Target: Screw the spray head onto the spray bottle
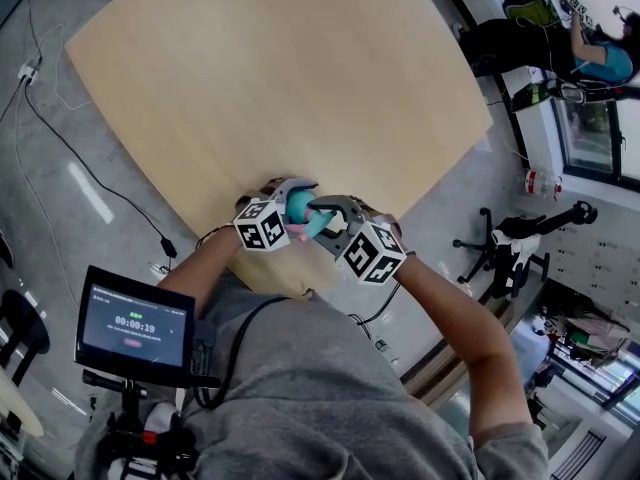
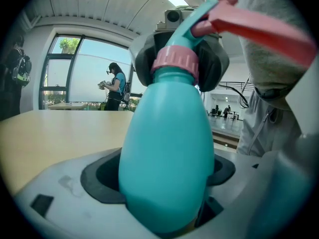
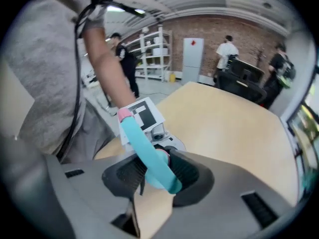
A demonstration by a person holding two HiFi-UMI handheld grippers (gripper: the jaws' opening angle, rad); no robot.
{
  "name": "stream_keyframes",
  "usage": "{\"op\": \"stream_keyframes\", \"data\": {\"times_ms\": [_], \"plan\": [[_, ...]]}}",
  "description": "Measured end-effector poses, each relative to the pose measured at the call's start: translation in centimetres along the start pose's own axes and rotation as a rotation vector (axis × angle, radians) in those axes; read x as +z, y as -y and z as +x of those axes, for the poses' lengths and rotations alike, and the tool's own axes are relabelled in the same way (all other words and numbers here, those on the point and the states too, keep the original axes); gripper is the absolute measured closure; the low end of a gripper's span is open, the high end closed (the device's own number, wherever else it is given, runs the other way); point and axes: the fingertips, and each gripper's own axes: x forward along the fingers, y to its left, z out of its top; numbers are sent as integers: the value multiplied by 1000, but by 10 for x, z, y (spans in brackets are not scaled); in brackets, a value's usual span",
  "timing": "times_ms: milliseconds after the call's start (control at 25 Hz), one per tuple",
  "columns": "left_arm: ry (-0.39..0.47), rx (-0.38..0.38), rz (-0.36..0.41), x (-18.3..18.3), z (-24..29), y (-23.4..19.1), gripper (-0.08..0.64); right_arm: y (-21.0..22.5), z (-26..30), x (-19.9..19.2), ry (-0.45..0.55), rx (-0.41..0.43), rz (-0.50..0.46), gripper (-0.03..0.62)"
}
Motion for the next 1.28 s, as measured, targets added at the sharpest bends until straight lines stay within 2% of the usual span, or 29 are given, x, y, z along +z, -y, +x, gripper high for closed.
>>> {"op": "stream_keyframes", "data": {"times_ms": [80, 160, 280, 360, 440, 520, 640, 760, 960, 1080, 1160, 1200, 1280], "plan": [[-2, 55, -15, 2, 3, -3, 144, 9, -4, 0, 65, -122, 253, 451], [-5, 148, -36, 4, 6, -10, 144, 16, -10, -3, 121, -298, 447, 451], [4, 355, -102, 7, 4, -25, 144, 25, -15, -8, 180, -550, 641, 451], [18, 513, -169, 5, -3, -37, 144, 31, -16, -7, 209, -649, 710, 449], [30, 609, -215, 1, -8, -44, 146, 36, -14, -4, 219, -676, 718, 449], [46, 625, -229, 2, -8, -46, 146, 38, -12, -4, 210, -661, 700, 448], [69, 578, -226, 5, -4, -45, 144, 39, -6, -5, 195, -600, 663, 437], [68, 504, -196, 9, 1, -41, 144, 35, -8, -3, 185, -492, 618, 369], [37, 345, -137, 5, 7, -24, 144, 9, -37, 3, 115, -283, 357, 345], [25, 253, -102, 6, 13, -17, 144, -2, -69, 13, 67, -172, 122, 345], [20, 207, -85, 8, 15, -14, 144, -4, -87, 23, -2, -127, -153, 345], [18, 189, -78, 9, 16, -14, 144, -5, -92, 23, -69, -105, -347, 345], [12, 162, -69, 9, 17, -13, 144, -4, -90, 13, -240, -63, -794, 345]]}}
